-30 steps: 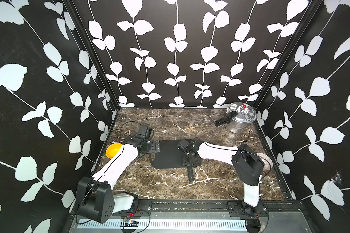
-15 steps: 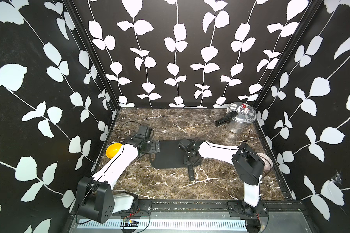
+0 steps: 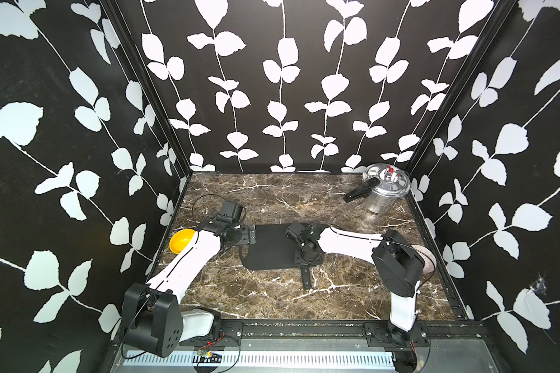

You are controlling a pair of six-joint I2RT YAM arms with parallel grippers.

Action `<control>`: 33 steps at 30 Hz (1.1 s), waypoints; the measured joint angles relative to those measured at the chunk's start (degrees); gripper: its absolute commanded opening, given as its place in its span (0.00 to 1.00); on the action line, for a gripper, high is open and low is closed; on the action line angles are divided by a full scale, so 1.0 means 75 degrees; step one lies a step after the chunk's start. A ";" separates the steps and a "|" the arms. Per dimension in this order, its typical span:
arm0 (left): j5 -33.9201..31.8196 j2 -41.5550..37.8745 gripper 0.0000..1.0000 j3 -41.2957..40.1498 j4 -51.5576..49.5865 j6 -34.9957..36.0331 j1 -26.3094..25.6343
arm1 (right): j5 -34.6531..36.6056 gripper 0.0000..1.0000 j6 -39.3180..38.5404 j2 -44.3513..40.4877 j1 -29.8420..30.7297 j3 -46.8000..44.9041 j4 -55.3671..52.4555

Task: Align the knife with the edge of the cutting board
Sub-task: Place the knife at the edge of the cutting board.

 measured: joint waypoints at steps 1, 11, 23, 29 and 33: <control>0.0003 0.0000 0.98 0.0000 0.0000 0.0000 0.0000 | -0.0003 0.16 0.0000 0.0000 0.0000 0.0000 0.0000; 0.0052 0.0000 0.98 0.0000 0.0009 0.0003 0.0000 | 0.0000 0.13 -0.0035 0.0000 0.0023 0.0000 -0.0003; 0.0076 0.0064 0.98 0.0000 0.0044 0.0003 0.0000 | 0.0117 0.14 -0.0286 0.0006 0.0117 0.0119 -0.0393; 0.0079 0.0175 0.98 0.0000 0.0044 0.0006 0.0000 | 0.0119 0.14 -0.0356 0.0058 0.0114 0.0146 -0.0434; 0.0090 0.0233 0.98 0.0009 0.0044 0.0006 0.0000 | 0.0114 0.14 -0.0399 0.0079 0.0114 0.0181 -0.0437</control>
